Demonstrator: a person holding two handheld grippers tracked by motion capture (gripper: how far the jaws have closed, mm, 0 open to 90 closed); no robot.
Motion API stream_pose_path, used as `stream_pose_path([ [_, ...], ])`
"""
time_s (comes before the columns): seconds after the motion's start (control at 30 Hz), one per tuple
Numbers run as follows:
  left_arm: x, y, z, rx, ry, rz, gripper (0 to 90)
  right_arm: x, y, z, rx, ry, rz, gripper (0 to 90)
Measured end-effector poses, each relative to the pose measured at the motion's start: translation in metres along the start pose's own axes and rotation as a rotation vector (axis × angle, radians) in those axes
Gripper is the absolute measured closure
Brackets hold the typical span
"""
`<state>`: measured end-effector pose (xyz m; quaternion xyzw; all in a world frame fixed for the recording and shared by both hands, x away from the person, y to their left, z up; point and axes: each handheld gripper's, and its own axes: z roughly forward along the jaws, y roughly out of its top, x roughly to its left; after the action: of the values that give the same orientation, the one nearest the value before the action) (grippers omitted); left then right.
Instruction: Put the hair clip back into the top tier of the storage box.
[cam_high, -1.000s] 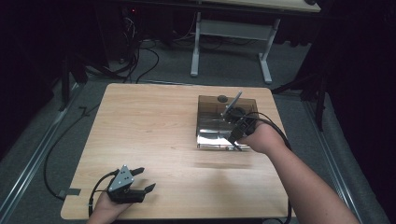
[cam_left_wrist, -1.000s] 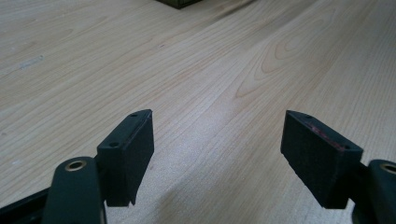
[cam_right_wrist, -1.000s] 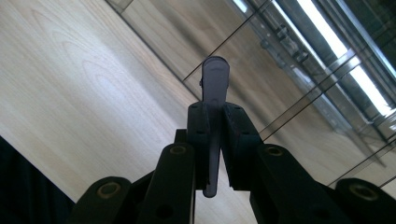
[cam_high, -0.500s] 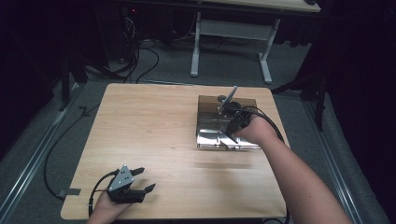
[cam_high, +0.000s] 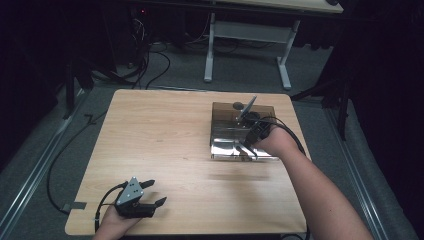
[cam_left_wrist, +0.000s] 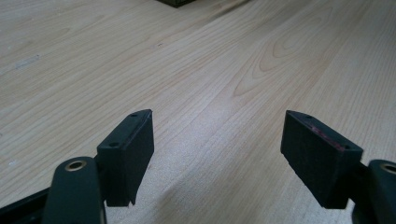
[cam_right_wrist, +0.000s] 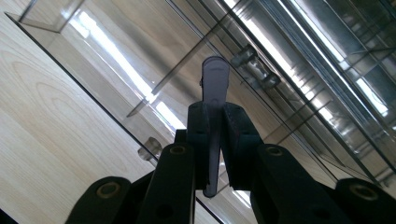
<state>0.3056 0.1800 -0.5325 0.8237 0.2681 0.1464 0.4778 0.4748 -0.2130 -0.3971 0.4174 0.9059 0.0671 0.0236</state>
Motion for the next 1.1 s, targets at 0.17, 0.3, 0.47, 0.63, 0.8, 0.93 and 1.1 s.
stream_pose_path([
  [0.17, 0.000, 0.000, 0.000, 0.001, 0.001, 0.000, 26.2, 0.001, 0.000, 0.003, -0.003, 0.006, -0.001, 82.3],
  [0.3, 0.000, 0.000, 0.000, 0.001, 0.000, 0.001, 26.2, 0.001, 0.000, 0.008, 0.003, 0.007, -0.023, 82.3],
  [0.47, 0.000, 0.000, 0.000, 0.001, -0.001, 0.001, 26.2, 0.003, 0.001, 0.018, 0.015, 0.010, -0.024, 82.2],
  [0.63, 0.000, 0.000, 0.000, 0.001, -0.002, 0.001, 26.2, 0.005, 0.003, 0.022, 0.023, 0.005, -0.018, 82.2],
  [0.8, 0.000, 0.000, 0.000, 0.001, -0.002, 0.000, 26.2, 0.004, 0.005, 0.023, 0.016, 0.001, -0.016, 82.2],
  [0.93, 0.000, 0.000, 0.000, 0.001, -0.001, 0.001, 26.2, 0.004, 0.006, 0.023, 0.022, -0.003, -0.023, 82.1],
  [1.1, 0.000, 0.000, 0.000, 0.001, -0.002, 0.000, 26.2, 0.005, 0.006, 0.023, 0.019, -0.003, -0.016, 82.0],
])
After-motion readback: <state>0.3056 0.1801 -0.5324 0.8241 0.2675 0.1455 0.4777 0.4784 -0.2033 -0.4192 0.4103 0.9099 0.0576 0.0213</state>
